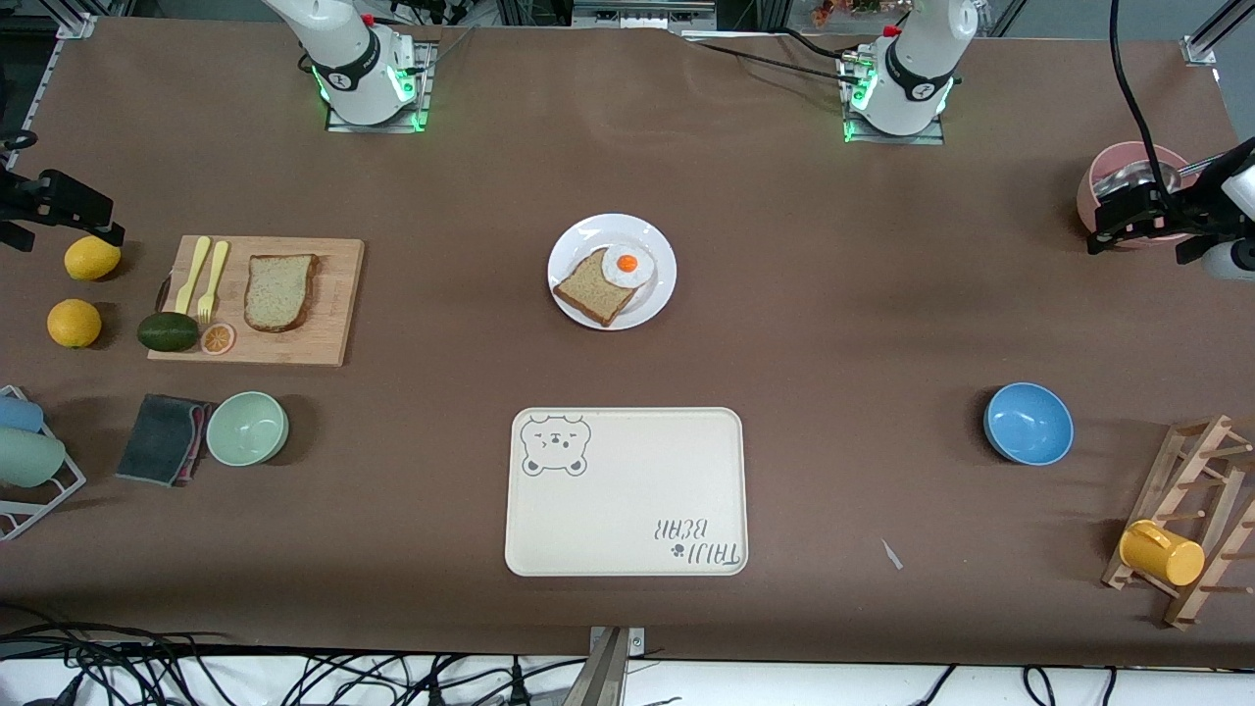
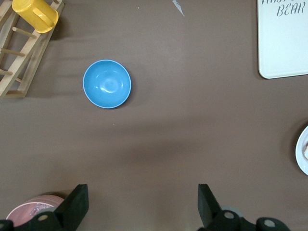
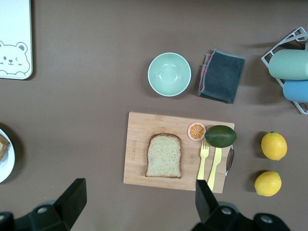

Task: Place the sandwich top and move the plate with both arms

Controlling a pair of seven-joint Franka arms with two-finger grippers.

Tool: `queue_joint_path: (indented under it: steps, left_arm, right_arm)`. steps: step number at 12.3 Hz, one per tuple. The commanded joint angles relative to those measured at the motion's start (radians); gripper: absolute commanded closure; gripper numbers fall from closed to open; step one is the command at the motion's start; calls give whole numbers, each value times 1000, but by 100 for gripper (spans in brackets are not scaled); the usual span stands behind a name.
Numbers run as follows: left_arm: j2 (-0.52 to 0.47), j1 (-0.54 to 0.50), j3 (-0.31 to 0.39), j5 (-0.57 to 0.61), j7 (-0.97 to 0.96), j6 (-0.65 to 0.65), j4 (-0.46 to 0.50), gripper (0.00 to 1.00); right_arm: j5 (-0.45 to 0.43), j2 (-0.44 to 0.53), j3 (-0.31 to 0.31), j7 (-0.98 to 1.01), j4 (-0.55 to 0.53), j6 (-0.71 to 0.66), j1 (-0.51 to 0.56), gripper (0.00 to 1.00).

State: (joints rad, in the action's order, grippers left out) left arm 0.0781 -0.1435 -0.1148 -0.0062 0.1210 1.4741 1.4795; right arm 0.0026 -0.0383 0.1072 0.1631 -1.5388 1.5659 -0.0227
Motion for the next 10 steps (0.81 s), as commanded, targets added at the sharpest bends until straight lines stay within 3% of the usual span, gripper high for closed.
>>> queue_joint_path:
  steps: [1, 10]
  left_arm:
    - [2, 4, -2, 25, 47, -6, -4, 0]
    - [5, 7, -2, 28, 32, -1, -4, 0]
  right_arm:
    - [-13, 0, 2, -1, 19, -21, 1, 0]
    - [-9, 0, 2, 3, 20, -20, 1, 0]
